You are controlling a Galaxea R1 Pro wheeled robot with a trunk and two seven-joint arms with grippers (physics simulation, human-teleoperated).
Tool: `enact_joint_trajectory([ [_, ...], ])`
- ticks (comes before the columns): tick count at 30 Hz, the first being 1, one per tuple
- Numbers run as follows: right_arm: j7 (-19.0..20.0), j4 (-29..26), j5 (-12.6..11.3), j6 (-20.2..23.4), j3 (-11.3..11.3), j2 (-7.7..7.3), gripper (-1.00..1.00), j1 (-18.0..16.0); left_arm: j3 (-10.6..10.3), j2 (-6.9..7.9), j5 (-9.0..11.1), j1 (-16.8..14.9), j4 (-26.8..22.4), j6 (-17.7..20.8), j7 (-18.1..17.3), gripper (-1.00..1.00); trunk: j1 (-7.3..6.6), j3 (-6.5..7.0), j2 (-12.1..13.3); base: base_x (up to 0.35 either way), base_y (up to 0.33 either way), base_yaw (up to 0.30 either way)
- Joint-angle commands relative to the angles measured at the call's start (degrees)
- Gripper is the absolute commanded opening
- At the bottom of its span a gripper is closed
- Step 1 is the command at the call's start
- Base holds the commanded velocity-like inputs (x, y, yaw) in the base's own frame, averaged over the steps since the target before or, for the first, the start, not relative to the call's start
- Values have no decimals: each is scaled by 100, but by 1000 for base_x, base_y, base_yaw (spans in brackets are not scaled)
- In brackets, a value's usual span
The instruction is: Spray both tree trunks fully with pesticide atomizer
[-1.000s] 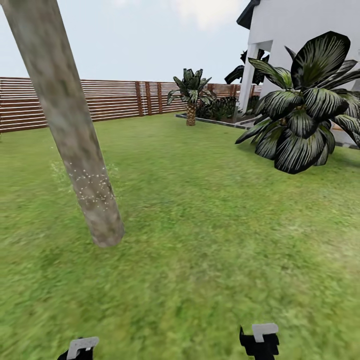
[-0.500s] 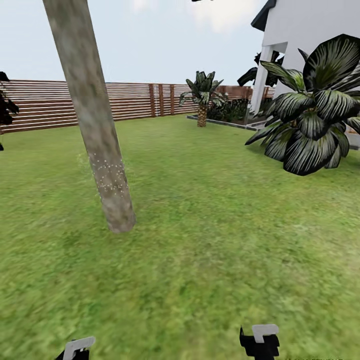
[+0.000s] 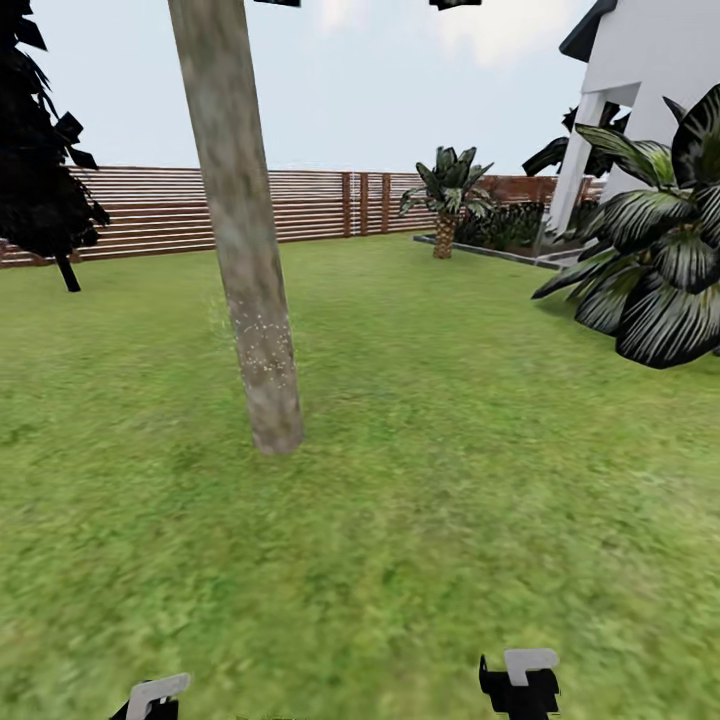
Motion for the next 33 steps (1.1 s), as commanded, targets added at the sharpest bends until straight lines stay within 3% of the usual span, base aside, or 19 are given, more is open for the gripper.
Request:
enact_joint_trajectory([
  [1, -8, -1, -59, -17, 50, -1, 100, -1, 21, -1, -61, -6, 9, -21, 33, -100, -1, -2, -2, 0, -32, 266],
  [33, -8, -1, -59, -17, 58, -1, 100, -1, 21, -1, -61, -6, 9, -21, 33, -100, -1, 25, -2, 0, -1, 275],
])
